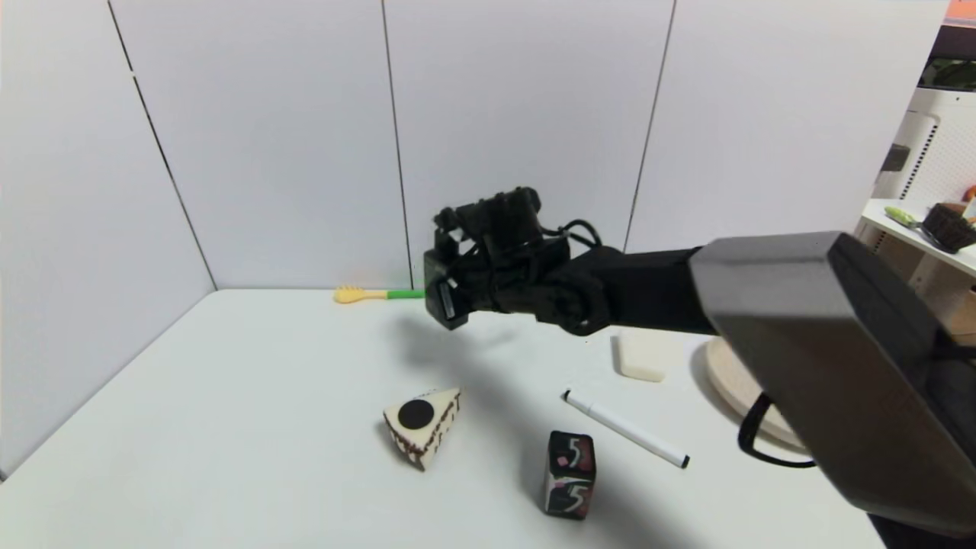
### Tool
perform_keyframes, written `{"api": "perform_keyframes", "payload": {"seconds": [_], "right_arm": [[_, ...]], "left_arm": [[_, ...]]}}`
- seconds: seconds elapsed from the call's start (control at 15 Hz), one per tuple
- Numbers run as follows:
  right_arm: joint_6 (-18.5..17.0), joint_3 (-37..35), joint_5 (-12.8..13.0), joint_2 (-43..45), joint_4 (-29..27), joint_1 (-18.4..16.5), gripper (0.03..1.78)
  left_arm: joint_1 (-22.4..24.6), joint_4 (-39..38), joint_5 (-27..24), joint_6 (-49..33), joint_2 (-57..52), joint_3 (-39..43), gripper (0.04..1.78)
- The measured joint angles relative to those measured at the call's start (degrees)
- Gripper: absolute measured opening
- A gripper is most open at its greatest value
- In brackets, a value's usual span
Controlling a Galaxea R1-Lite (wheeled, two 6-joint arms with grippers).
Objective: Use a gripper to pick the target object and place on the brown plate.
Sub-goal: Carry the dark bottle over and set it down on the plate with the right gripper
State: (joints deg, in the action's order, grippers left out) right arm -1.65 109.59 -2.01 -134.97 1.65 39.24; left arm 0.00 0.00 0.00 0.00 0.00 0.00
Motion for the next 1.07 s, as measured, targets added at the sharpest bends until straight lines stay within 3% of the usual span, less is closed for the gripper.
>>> {"api": "perform_keyframes", "payload": {"seconds": [0.27,0.73,1.07], "right_arm": [[0.28,-9.90,-0.18,12.13,-2.66,-9.09,0.62],[0.68,-40.30,0.12,32.88,-2.52,-31.37,0.62],[0.57,-52.65,0.15,39.08,-2.33,-41.52,0.62]], "left_arm": [[0.00,0.00,0.00,0.00,0.00,0.00,1.75],[0.00,0.00,-0.02,-0.02,0.00,0.00,1.75],[0.00,0.00,0.00,-0.02,0.00,0.00,1.75]]}}
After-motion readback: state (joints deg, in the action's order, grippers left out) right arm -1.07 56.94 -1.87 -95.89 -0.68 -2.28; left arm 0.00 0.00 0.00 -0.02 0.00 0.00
